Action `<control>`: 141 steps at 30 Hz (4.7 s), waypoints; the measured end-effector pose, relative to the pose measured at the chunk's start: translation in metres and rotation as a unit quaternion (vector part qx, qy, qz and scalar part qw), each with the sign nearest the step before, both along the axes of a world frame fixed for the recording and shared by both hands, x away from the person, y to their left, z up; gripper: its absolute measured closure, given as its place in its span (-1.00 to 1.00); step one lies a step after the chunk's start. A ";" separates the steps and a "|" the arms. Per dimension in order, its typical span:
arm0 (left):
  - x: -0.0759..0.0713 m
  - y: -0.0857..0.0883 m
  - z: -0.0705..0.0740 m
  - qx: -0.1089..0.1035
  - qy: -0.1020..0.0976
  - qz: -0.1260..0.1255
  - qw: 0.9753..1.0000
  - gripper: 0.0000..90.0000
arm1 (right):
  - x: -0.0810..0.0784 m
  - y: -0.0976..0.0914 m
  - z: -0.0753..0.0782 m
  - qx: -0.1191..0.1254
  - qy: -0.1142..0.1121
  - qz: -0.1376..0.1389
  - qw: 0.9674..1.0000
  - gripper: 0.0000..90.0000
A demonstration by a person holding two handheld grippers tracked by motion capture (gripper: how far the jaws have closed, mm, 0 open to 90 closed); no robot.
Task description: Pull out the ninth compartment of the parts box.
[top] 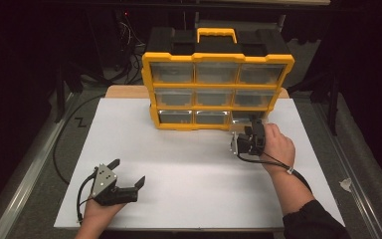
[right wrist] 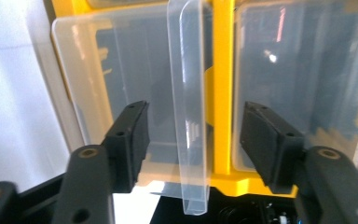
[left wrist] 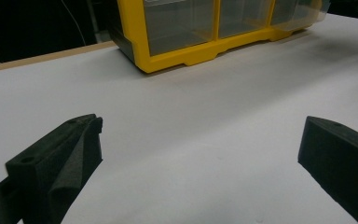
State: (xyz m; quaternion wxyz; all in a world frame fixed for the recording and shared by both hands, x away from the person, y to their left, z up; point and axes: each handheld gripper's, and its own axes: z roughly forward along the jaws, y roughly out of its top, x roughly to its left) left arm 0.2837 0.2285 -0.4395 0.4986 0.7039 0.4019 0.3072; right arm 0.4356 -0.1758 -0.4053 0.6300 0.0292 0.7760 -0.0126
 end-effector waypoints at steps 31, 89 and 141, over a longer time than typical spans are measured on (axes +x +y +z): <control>0.000 -0.001 -0.001 0.001 -0.001 -0.002 1.000 -1.00 | -0.022 -0.005 -0.003 -0.015 -0.007 0.005 1.000 0.73; 0.000 -0.002 0.000 0.002 -0.001 -0.005 1.000 -1.00 | -0.064 -0.010 -0.002 -0.002 0.003 0.031 1.000 0.25; 0.001 -0.005 -0.002 0.007 0.001 -0.010 1.000 -1.00 | -0.126 -0.035 -0.034 0.173 0.072 0.017 0.982 -0.98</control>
